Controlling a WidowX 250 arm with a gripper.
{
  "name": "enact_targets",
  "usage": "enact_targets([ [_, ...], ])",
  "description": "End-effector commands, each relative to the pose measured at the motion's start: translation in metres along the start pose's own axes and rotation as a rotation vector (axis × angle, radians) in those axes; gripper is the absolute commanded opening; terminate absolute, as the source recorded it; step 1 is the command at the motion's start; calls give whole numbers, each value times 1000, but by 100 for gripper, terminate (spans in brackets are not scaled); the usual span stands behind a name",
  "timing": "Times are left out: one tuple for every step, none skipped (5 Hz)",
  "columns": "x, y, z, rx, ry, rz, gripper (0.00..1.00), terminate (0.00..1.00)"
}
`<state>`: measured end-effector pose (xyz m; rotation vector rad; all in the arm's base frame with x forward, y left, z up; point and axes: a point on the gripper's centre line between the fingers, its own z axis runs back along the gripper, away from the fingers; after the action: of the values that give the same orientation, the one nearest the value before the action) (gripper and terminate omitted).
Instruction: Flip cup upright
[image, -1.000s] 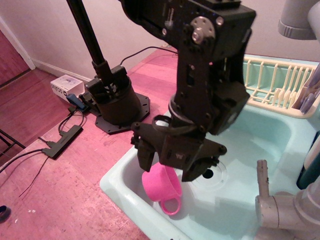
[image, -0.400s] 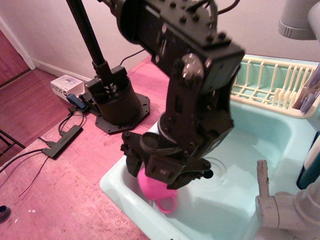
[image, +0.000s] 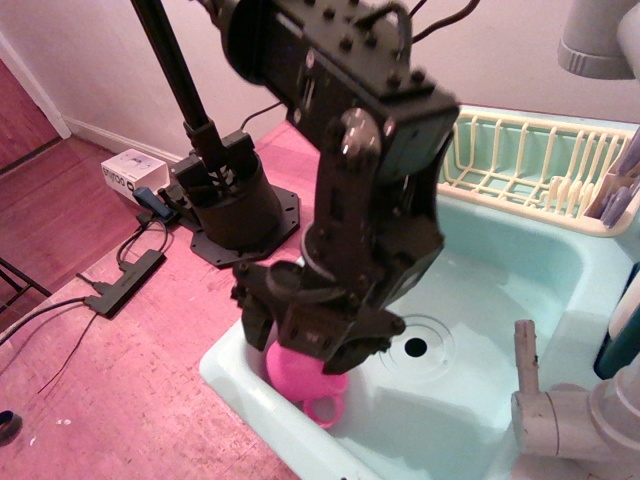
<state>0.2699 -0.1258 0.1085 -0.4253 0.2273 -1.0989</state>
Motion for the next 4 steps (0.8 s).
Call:
enact_targets([
  [13,-3,11,40,-44,-30,100,0],
  [21,4,15,29,-33,-43,100,0],
  [30,4,14,25,-30,-37,0,0],
  [37,6,19,19,-13,-56,0,0],
])
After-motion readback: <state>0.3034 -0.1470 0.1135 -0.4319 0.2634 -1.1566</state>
